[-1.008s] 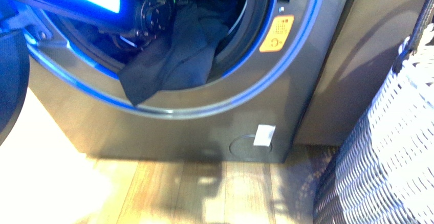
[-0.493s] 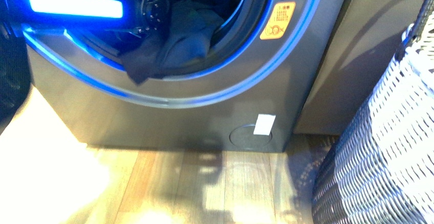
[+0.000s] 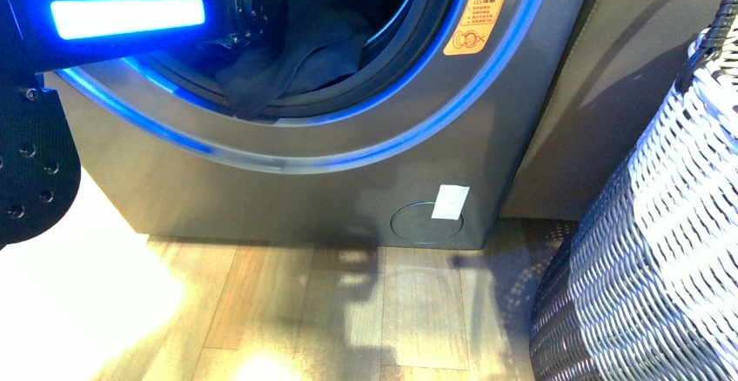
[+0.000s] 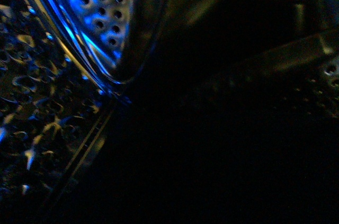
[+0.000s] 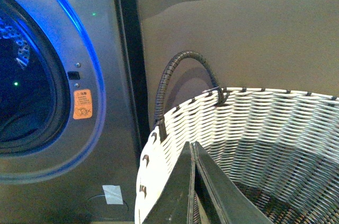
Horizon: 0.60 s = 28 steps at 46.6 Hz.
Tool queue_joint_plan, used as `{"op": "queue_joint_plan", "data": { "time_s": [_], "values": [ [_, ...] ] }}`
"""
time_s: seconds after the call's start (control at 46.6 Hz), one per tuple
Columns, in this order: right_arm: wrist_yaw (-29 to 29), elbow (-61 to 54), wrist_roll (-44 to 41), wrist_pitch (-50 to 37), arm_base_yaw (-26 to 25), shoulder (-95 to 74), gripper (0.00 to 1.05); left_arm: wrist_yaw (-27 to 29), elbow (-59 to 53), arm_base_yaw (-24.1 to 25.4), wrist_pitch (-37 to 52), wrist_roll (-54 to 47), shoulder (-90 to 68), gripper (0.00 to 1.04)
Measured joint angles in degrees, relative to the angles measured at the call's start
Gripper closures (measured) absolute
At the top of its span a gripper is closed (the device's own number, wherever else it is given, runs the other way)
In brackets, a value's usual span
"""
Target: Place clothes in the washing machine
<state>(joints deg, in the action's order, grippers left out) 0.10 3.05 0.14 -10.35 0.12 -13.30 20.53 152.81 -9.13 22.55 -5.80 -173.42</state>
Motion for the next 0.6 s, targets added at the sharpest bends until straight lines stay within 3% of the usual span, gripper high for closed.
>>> {"op": "queue_joint_plan", "data": {
  "time_s": [0.3,0.386,0.601],
  "values": [
    [0.0,-2.2,0.0,4.2,0.0,6.1,1.02,-2.9,-33.4,-1.5,14.4,2.0,21.2,0.05],
    [0.0,-2.8,0.0,10.0,0.0,11.5,1.02,-3.9,-40.8,-1.8,17.0,2.0,25.9,0.07],
    [0.0,-2.8,0.0,10.3,0.0,13.0,1.02,-5.2,-59.0,-2.6,23.3,1.7,33.8,0.06]
  ]
}}
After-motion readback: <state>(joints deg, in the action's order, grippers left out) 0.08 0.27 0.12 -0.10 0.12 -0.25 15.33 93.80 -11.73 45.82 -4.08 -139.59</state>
